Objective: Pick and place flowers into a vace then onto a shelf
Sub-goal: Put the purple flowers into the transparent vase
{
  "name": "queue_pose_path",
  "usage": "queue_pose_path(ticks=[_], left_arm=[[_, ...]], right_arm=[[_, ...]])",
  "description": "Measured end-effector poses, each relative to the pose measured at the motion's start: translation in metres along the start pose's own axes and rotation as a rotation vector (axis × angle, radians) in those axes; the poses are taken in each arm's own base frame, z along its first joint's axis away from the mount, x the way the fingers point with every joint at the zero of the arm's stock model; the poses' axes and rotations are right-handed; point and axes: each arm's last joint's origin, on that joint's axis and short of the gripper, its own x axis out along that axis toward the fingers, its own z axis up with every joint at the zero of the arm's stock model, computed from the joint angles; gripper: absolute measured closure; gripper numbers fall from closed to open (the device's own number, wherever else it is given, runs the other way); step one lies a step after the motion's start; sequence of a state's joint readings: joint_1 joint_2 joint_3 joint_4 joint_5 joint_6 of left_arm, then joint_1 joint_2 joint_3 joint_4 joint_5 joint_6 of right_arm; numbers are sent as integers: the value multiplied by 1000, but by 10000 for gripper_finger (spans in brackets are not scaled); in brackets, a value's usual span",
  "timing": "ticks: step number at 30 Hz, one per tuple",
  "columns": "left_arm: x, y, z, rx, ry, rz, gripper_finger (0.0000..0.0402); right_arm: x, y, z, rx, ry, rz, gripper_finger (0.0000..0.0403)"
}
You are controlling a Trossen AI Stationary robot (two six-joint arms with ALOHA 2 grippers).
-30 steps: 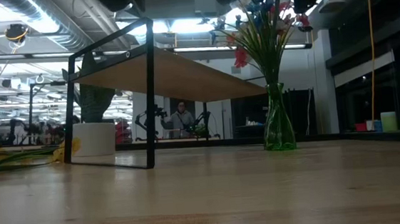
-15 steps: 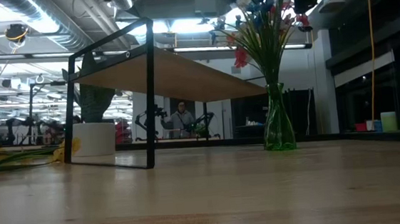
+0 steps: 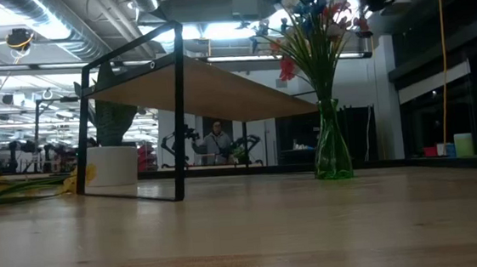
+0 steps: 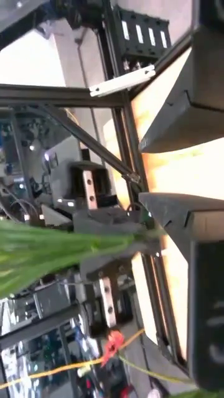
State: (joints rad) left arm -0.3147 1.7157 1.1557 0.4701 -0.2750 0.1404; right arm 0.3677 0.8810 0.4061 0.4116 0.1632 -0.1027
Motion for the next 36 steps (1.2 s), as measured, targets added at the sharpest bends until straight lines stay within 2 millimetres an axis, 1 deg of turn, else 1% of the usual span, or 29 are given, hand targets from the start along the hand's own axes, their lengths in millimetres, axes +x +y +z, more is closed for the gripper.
queue_pose_path(ticks=[4,7,9,12,13,19,25,29,33,36], left_arm=[[-3,-5,-6,-1,17,6,343],[-6,-10,-11,-9,13,15,380],[-7,-12,-14,-30,24,44,395],[-8,-12,-16,-44,36,96,397],[-8,-11,-17,-43,39,108,398],[-9,-11,-18,-27,45,133,399],[-8,-11,-17,-27,44,135,400],[-9,-11,-17,-35,43,134,399],[-9,-11,-17,-37,43,134,400],[-9,-11,-17,-38,43,134,399]], right_arm=[[-13,11,1,6,42,48,393],[-25,21,3,-11,68,24,393],[-33,29,8,-2,88,28,393],[-43,42,21,34,76,77,393],[-45,47,22,44,77,85,393],[-57,74,12,84,150,65,393],[-62,100,5,69,192,73,393],[-63,115,15,85,214,76,393],[-62,131,25,62,211,84,393],[-62,139,21,62,201,20,393]])
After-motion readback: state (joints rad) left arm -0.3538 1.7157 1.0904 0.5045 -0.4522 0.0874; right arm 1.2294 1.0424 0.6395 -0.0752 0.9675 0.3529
